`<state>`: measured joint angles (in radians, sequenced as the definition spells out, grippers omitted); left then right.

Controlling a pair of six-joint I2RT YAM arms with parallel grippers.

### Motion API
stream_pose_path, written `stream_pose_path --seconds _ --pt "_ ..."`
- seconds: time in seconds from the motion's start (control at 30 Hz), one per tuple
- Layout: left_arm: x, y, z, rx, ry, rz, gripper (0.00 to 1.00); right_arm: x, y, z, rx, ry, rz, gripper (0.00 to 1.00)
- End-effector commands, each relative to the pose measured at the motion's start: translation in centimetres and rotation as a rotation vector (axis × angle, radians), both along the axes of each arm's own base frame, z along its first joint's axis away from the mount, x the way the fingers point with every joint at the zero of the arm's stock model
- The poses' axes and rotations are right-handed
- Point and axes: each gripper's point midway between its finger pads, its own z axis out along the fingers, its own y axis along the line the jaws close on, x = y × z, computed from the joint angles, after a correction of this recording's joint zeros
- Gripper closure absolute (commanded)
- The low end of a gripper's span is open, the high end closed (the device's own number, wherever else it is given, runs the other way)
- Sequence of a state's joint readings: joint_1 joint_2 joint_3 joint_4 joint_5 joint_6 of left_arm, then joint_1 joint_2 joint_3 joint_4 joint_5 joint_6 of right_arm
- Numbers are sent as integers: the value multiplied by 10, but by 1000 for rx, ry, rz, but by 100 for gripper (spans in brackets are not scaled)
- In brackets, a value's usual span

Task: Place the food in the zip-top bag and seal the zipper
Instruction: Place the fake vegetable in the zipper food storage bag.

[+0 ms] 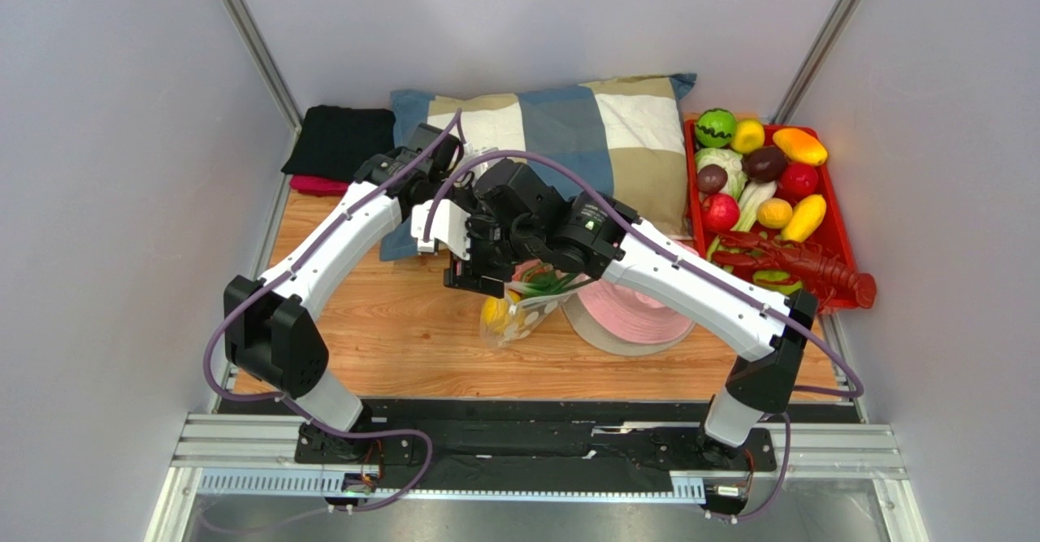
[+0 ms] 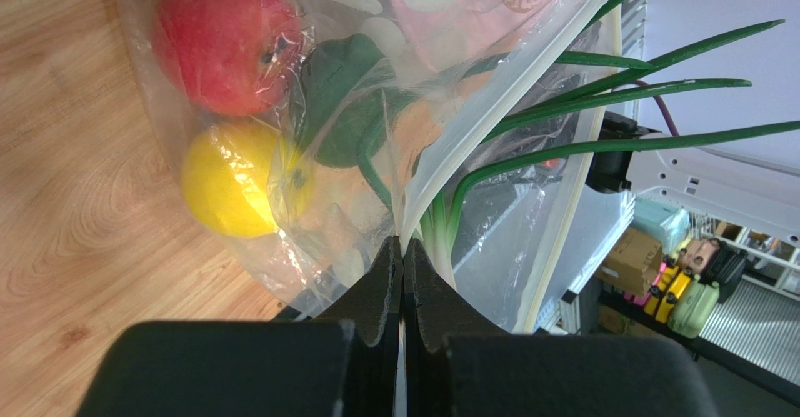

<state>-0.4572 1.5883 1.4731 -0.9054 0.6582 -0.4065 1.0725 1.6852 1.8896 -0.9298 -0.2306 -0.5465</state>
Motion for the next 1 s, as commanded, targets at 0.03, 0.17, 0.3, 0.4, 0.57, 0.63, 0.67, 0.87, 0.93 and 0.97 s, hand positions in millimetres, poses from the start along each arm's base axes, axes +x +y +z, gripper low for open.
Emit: stream_pose_path --seconds 0.03,0.17,0.3,0.4,0.57,0.63,0.67,0.87,0.93,0.97 --pt "8 -5 15 -50 -21 6 100 15 1 -3 24 -17 -107 37" --pt "8 -5 14 -53 -16 8 100 14 0 -14 -1 10 -122 44" --pt "10 -4 15 -56 -18 14 100 9 -2 -19 -5 49 -136 60" --pt "11 -3 15 -58 -11 19 100 7 -4 -18 8 87 -159 77" --pt "10 -2 19 -95 4 24 100 11 -10 -6 106 283 -227 100" --pt "9 -1 21 -117 2 23 100 4 -9 1 164 391 -181 100" --pt "9 -2 22 -125 -2 20 100 15 -12 17 244 398 -185 100" --pt "7 -4 25 -152 -11 6 100 -7 -13 55 462 502 29 100" --pt "5 -5 25 -163 6 -4 100 -19 -15 58 477 498 112 100" --pt "4 -6 25 -169 16 -7 100 -22 -15 60 486 494 139 100"
